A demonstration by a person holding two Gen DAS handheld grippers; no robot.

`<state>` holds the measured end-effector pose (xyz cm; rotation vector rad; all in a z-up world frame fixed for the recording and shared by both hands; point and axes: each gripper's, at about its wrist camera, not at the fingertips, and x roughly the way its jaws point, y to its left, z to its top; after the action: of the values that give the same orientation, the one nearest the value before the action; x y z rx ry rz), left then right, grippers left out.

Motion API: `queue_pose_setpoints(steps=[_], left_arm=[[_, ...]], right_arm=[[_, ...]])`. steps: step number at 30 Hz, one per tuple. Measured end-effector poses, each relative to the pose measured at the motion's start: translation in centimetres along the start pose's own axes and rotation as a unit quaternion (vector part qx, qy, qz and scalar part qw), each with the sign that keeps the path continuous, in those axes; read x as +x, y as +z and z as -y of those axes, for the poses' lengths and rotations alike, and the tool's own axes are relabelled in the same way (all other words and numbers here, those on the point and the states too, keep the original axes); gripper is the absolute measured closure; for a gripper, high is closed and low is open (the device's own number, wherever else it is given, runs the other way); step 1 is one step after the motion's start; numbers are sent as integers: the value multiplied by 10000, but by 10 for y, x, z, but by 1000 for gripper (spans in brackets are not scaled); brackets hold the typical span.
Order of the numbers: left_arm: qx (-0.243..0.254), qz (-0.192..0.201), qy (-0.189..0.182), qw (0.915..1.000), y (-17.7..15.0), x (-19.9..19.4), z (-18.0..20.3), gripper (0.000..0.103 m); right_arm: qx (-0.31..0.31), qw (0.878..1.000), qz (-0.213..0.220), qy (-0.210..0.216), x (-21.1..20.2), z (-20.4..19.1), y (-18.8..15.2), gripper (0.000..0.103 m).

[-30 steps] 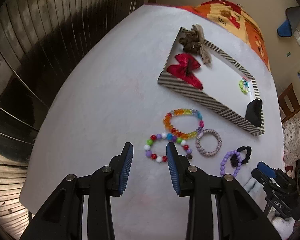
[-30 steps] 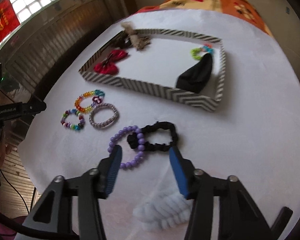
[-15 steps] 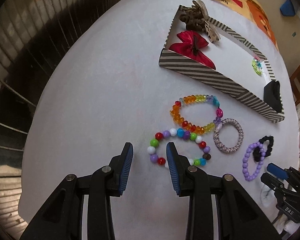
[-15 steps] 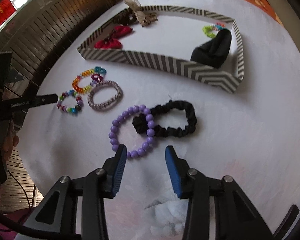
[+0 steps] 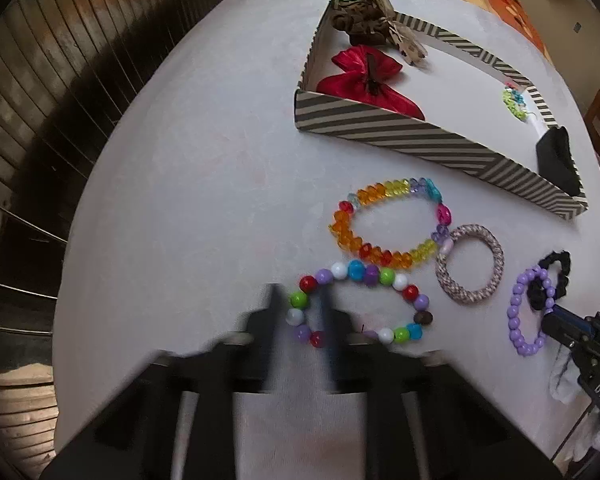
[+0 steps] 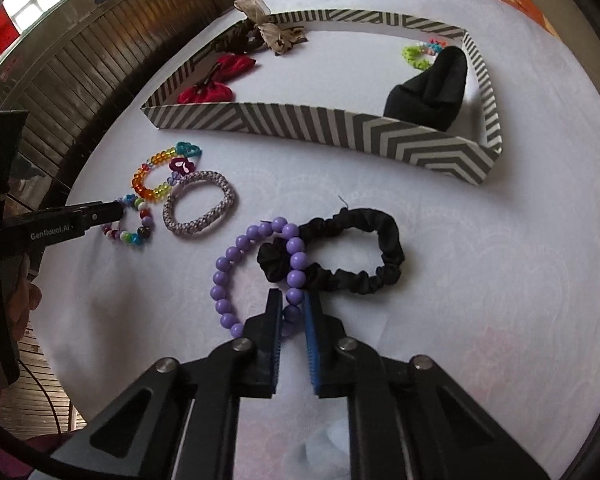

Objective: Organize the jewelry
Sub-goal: 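Grasp the purple bead bracelet with the right tool while the left tool grasps the multicolor bead bracelet, then carry the purple and multicolor bead bracelets over the tray with both tools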

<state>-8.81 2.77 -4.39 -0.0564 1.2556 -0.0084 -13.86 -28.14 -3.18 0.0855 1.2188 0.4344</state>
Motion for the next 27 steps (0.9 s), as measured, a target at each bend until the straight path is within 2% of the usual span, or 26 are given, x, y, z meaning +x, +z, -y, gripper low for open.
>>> queue_pose_setpoints(steps=[3, 12, 19, 27], left_arm=[[-143, -38, -337, 9993, -2, -6, -7, 103], [-11, 378, -630, 9973, 1, -61, -3, 103], [215, 791, -670, 9944, 20, -102, 10, 103], [441, 1083, -648, 9910, 53, -119, 37, 103]], right_arm=[[-33, 9997, 185, 147, -19, -4, 3, 94], [-263, 9957, 797, 386, -83, -21, 18, 94], [-328, 9916, 1140, 515, -116, -21, 33, 94], [-536, 9897, 1289, 325, -130, -18, 58, 94]])
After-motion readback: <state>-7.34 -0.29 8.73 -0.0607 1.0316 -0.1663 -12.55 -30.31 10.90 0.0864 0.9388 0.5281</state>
